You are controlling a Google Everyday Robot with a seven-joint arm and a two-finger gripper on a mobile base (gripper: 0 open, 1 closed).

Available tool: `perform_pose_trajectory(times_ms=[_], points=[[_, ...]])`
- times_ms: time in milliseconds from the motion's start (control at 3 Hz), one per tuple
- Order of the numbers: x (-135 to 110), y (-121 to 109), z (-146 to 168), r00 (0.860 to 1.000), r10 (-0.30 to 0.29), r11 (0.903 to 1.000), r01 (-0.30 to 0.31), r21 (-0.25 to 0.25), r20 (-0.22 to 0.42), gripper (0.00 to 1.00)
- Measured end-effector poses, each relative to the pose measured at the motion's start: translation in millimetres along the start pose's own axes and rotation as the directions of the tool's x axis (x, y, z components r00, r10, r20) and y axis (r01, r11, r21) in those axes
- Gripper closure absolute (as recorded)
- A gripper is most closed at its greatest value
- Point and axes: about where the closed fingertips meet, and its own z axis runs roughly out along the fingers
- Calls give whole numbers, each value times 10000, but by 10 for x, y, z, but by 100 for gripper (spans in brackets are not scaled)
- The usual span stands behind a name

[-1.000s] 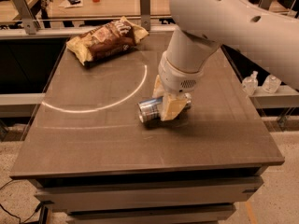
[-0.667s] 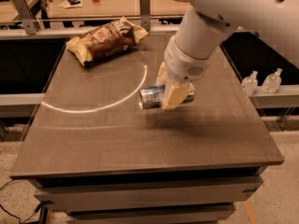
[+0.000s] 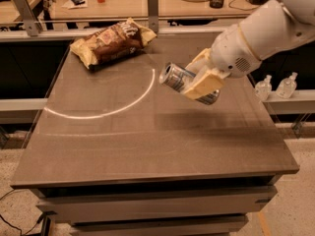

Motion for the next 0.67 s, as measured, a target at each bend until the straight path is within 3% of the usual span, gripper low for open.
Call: perform_pose_trajectory(times_ms=[333, 667], points=[[74, -21, -12, 9591, 1191, 9929, -1143, -338, 2567, 100], [-13, 4, -51, 8553, 1596, 9872, -1357, -841, 4930, 100]])
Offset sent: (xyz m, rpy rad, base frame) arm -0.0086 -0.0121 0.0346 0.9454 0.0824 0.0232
